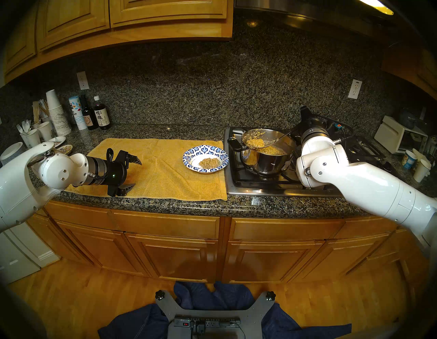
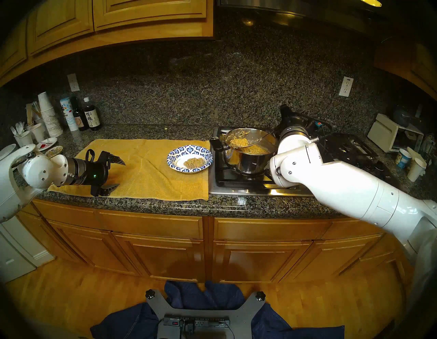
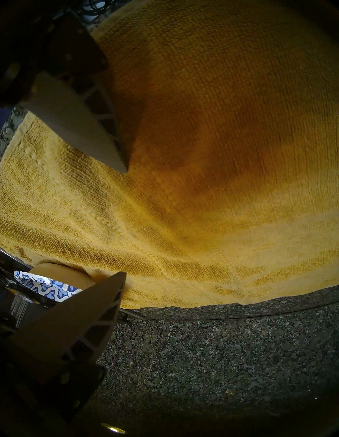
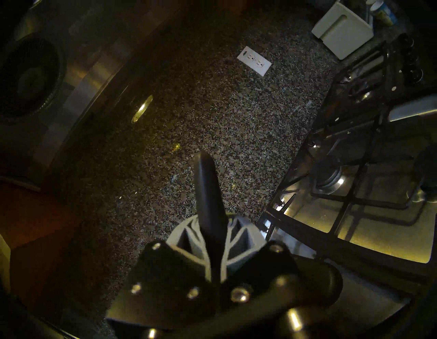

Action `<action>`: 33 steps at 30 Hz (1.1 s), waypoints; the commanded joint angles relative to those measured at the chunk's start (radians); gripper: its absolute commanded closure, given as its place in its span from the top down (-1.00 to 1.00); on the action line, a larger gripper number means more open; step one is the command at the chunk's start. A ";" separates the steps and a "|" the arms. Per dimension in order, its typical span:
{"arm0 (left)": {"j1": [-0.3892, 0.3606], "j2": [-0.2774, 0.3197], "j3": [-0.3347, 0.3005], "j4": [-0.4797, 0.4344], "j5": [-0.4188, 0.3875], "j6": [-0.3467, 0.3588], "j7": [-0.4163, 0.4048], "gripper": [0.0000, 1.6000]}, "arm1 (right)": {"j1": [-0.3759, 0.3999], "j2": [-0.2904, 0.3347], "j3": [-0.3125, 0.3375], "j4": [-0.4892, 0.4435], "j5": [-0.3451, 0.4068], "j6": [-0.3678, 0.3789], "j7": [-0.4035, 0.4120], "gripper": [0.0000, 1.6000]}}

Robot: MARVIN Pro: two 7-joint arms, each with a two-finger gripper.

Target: Scoop oatmeal into bowl

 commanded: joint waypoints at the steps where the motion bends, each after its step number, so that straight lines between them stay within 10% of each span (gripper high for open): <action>1: -0.002 -0.002 -0.002 0.002 0.001 0.000 0.000 1.00 | 0.028 0.031 0.028 -0.008 0.029 -0.048 -0.094 -1.00; 33: -0.002 -0.001 -0.002 0.002 0.001 0.000 0.000 1.00 | 0.138 0.097 0.013 -0.120 0.028 -0.046 -0.054 -1.00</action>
